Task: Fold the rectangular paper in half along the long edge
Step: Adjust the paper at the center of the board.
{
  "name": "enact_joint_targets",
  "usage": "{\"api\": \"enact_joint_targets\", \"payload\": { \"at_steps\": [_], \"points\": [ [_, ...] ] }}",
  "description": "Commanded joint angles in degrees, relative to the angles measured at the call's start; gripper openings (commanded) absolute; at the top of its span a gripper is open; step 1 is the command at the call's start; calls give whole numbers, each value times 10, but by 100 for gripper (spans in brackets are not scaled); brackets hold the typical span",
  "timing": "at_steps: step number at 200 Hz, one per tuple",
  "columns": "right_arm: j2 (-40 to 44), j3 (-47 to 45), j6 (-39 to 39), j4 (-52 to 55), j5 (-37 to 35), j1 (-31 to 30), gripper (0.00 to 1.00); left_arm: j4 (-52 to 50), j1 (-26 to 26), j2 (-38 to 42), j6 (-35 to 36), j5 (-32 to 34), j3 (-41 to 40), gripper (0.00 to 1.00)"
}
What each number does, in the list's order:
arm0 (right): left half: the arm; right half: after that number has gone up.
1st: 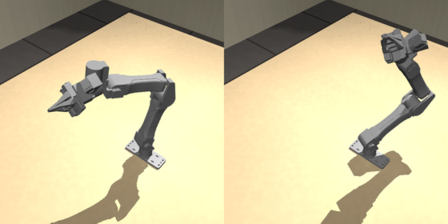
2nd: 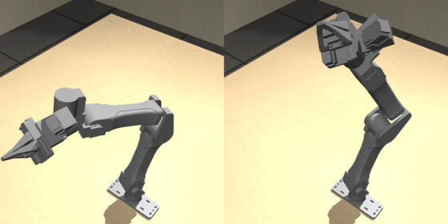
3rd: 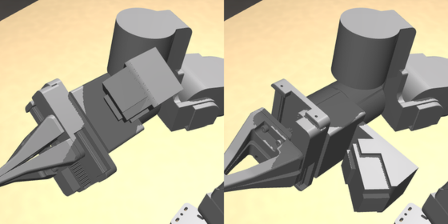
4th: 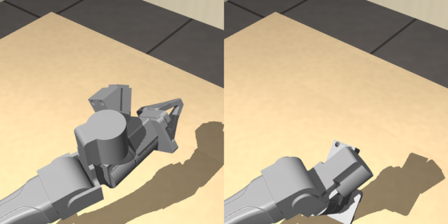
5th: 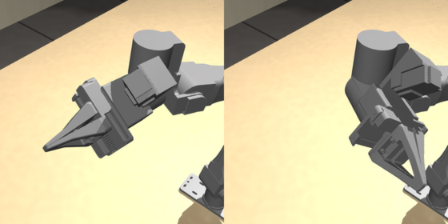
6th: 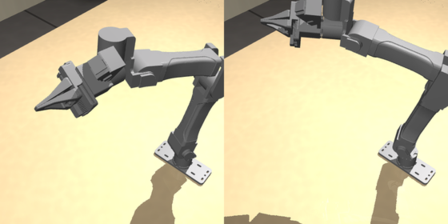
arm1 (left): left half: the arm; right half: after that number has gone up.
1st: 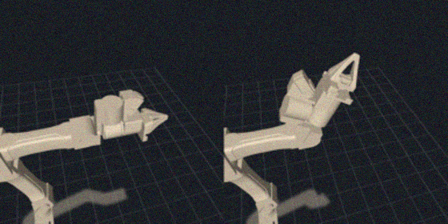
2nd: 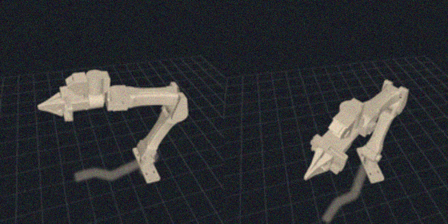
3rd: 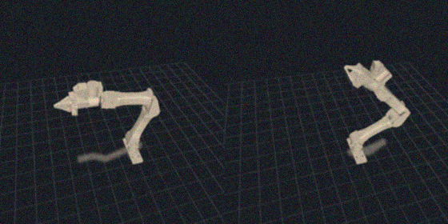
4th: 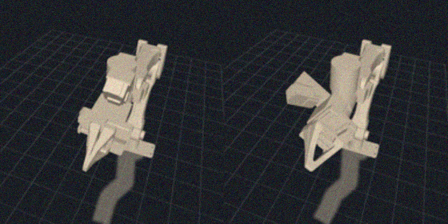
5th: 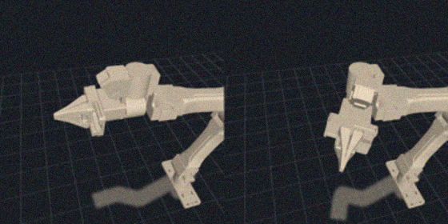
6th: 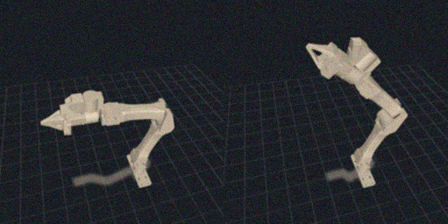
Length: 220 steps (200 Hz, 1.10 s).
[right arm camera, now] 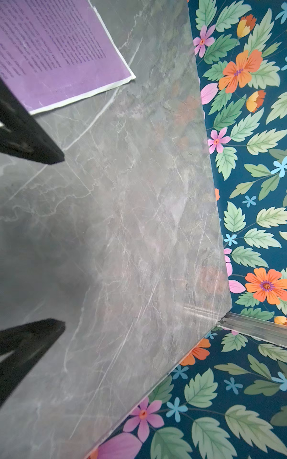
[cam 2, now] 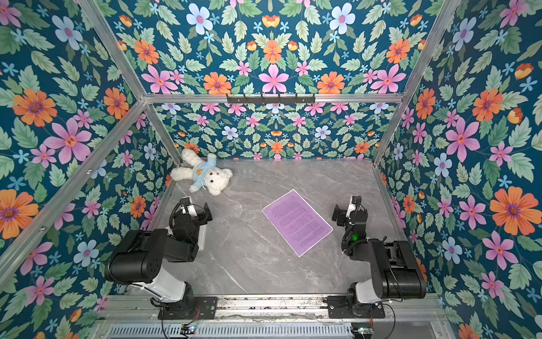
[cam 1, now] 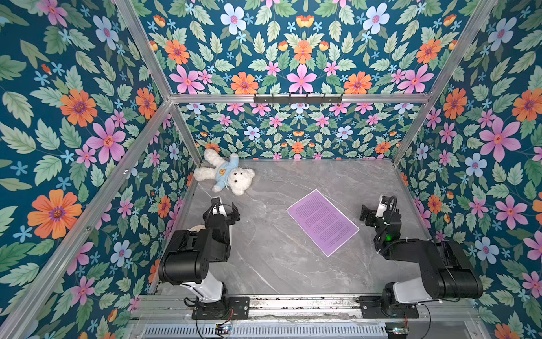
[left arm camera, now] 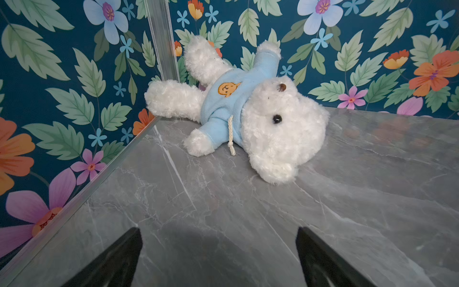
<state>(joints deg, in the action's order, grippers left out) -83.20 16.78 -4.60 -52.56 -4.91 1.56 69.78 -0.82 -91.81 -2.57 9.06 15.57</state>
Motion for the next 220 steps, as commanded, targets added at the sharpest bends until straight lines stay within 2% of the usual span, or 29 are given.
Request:
{"api": "enact_joint_targets", "payload": {
  "at_steps": [1, 96, 116, 126, 147, 172, 186, 220],
  "points": [
    [1, 3, 0, -8, 2, 0, 99, 15, 0, 1, 5, 4, 1, 100],
    [2, 3, 0, -8, 2, 0, 99, 12, 0, 0, 4, 4, 2, 100],
    [24, 5, -12, 14, -21, 0, 99, 8, -1, 5, 8, 8, 7, 100],
    [47, 11, -12, 45, -17, 0, 99, -40, -1, 28, 9, 7, 22, 100],
    [99, 23, -3, 105, 1, 0, 99, -204, -4, 94, -12, 28, 75, 100],
    [160, 80, -15, 269, 15, 0, 99, -303, -18, 169, -14, 13, 103, 100],
    [184, 119, -49, 363, 20, 0, 99, -350, -40, 206, -32, 18, 117, 100],
    [208, 199, -107, 540, 113, 0, 99, -475, -124, 249, -98, 29, 155, 100]
  ]
}}
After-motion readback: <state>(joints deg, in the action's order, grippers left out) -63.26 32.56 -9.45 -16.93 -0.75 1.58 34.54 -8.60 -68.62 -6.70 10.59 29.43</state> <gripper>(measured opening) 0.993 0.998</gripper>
